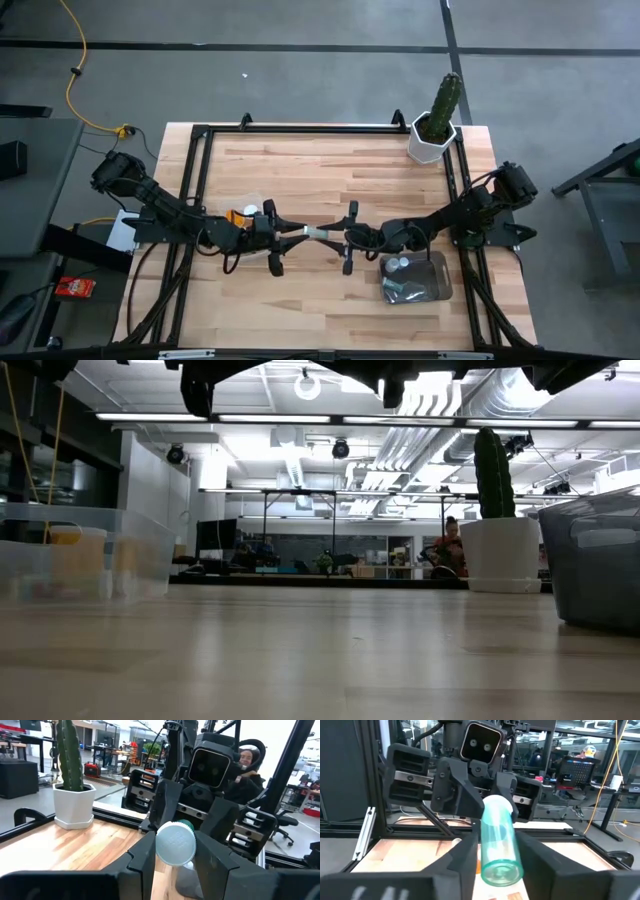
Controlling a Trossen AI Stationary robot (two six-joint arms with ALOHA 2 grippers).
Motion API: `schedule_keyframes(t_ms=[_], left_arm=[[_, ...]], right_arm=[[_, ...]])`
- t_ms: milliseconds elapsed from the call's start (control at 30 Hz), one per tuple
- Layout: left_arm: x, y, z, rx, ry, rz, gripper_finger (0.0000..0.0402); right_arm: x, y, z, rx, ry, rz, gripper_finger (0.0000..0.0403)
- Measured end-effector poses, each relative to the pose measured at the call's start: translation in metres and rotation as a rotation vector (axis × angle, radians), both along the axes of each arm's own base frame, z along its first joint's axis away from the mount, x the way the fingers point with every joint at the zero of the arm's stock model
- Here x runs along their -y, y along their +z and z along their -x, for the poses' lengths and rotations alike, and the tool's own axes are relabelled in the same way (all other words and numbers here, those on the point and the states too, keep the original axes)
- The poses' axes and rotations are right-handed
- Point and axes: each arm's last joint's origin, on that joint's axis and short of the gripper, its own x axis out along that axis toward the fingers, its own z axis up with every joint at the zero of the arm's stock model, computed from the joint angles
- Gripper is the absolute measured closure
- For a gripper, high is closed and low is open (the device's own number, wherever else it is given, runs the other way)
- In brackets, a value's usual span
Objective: Pick and place medicine bottles into bin by pill shape (circle, oval)
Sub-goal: Put the blue tablet bottle into the black bin
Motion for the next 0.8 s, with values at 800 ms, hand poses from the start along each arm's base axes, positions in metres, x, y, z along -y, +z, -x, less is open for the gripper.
schedule_keyframes(t_ms=[800], left_arm=[[0.0058, -0.0014, 0.0019, -0.026, -0.013, -0.048, 0.0242]], right_arm=[[-0.0010, -0.0034, 0.0001, -0.035, 0.016, 0.040, 0.0306]])
